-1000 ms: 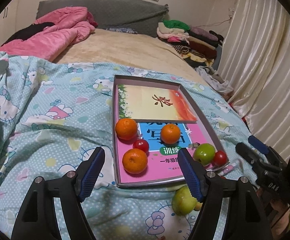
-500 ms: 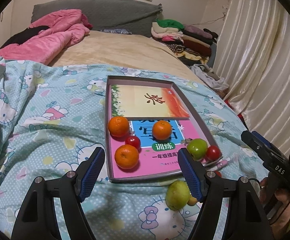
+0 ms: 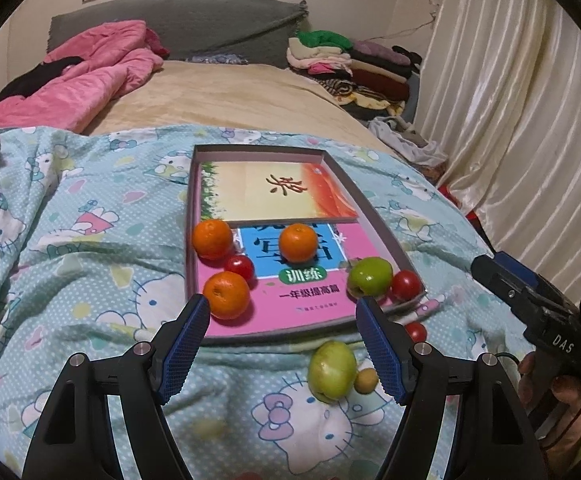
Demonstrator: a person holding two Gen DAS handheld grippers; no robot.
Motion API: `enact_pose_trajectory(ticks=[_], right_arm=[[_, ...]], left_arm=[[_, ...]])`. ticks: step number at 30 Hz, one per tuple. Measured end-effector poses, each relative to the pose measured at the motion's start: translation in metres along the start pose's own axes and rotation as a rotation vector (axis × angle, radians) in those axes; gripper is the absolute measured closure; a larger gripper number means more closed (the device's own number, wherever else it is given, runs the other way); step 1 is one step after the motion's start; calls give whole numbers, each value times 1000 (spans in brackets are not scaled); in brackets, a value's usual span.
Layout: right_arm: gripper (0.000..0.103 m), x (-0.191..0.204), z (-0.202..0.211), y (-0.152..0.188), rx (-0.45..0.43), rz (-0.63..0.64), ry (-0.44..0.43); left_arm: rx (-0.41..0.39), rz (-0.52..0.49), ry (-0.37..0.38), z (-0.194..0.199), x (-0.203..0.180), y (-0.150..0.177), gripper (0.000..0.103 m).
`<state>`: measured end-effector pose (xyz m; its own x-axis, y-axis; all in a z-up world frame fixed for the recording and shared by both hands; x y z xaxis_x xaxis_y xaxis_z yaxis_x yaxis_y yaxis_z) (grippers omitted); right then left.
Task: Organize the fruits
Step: 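Withdraw both open tools toward the loose fruit beside the tray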
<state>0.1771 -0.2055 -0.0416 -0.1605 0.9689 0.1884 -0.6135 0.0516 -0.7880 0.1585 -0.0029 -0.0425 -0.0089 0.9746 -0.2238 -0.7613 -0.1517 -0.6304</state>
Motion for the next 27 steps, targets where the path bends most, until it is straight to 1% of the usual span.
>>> enact_pose_trajectory(ticks=[14, 18, 27], right_arm=[[9, 27, -1, 19, 52, 90, 9], [9, 28, -6, 26, 90, 107, 34], [9, 22, -15, 41, 161, 92, 78]], left_arm=[[40, -18, 4, -3, -12, 12, 26], [58, -15, 8, -6, -14, 15, 26], [94, -14, -3, -12, -13, 23, 26]])
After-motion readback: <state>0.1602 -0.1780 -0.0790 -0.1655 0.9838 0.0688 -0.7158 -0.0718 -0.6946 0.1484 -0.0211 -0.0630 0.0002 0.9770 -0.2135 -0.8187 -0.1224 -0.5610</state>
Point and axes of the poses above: each gripper's, at about its wrist camera, not at the fingertips, and z roughly against the way its jaws point, x to its left, y to its underside, the point moved 9 cm from there along -z, roughly the way its jaws point, and after that the axes turned 5 degrees about x, right-handed, at the moved point
